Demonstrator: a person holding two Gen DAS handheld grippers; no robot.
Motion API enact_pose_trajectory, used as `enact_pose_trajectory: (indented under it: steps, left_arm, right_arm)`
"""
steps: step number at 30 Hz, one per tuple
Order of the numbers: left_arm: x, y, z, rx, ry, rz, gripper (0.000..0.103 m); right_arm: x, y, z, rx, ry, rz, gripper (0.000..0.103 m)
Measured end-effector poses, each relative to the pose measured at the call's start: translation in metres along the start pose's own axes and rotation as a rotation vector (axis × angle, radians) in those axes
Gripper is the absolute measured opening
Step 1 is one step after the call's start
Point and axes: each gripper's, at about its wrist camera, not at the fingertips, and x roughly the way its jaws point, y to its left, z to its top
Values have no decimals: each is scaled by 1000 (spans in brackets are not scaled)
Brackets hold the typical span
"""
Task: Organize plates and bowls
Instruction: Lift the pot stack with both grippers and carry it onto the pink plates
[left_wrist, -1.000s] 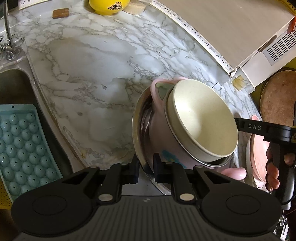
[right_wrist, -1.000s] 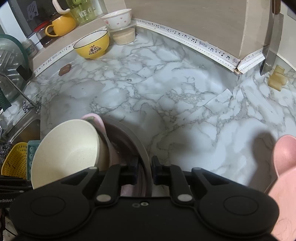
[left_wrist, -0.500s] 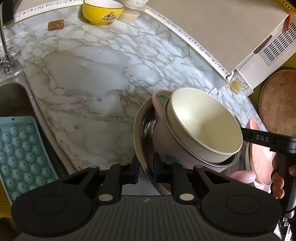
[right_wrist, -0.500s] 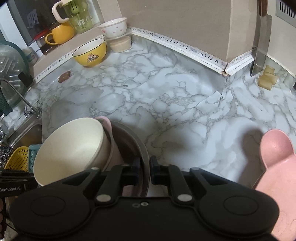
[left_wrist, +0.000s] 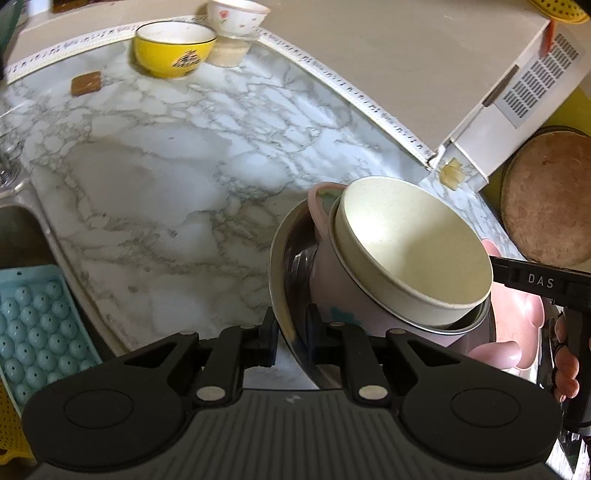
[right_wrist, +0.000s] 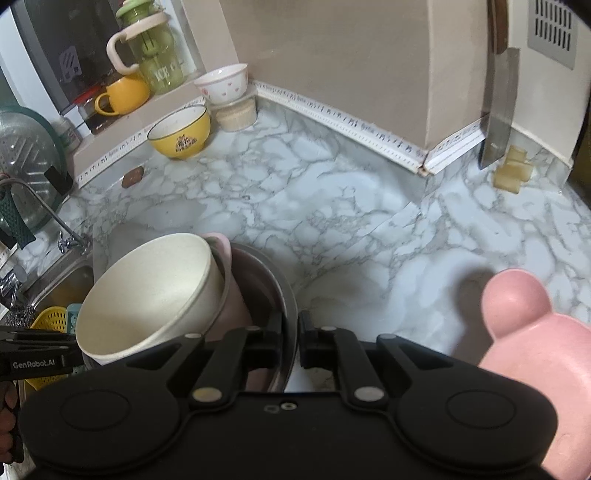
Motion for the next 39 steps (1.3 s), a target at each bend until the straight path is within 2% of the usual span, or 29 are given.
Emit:
enact_pose_trajectory:
  steps: [17,29,39]
  left_arm:
    - [13,-74,27,196,12,-82,13]
    - [45,-146,40,358,48,-152,13]
    - [86,-218,37,474,94,-186,13]
  right_arm:
    - [-56,-52,-11,141,-98,-96,9]
    - [-100,-109,-35,284,-172,-194,9]
    - [-127,-161,-61,405,-216,-286,9]
